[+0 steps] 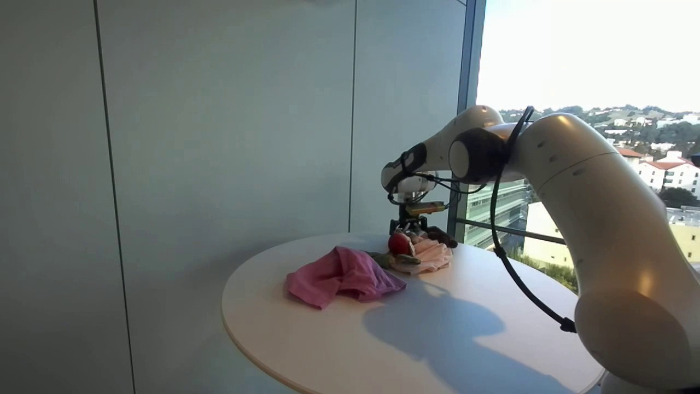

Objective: Move the items on the table to the left

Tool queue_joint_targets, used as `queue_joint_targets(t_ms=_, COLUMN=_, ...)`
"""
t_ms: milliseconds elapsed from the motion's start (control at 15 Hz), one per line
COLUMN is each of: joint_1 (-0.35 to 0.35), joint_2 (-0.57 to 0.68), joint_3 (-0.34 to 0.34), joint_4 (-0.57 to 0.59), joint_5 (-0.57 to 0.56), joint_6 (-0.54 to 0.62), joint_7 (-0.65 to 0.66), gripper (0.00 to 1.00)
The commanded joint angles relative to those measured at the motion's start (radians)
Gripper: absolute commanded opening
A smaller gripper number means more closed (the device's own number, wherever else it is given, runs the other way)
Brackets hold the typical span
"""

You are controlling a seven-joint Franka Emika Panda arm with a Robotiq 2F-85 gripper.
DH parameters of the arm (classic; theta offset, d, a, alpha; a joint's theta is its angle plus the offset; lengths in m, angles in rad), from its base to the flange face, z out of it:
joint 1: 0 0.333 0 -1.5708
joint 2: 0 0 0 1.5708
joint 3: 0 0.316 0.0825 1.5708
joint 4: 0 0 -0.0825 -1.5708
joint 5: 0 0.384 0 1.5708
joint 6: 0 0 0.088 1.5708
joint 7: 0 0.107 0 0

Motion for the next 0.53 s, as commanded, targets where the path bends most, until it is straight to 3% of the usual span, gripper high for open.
queue_joint_targets(t_ms=0, joint_1=0.001, joint_2=0.017, joint_3=0.001, joint_4=0.098, joint_5=-0.048, joint_6=-0.201, joint_7=0.092, gripper=0.66)
queue_joint_targets(t_ms=200, joint_1=-0.013, joint_2=0.02, joint_3=0.02, joint_4=0.146, joint_5=-0.03, joint_6=-0.319, joint_7=0.098, gripper=0.46)
queue_joint_targets(t_ms=467, joint_1=-0.024, joint_2=-0.021, joint_3=-0.005, joint_4=0.146, joint_5=-0.002, joint_6=-0.361, joint_7=0.125, gripper=0.17)
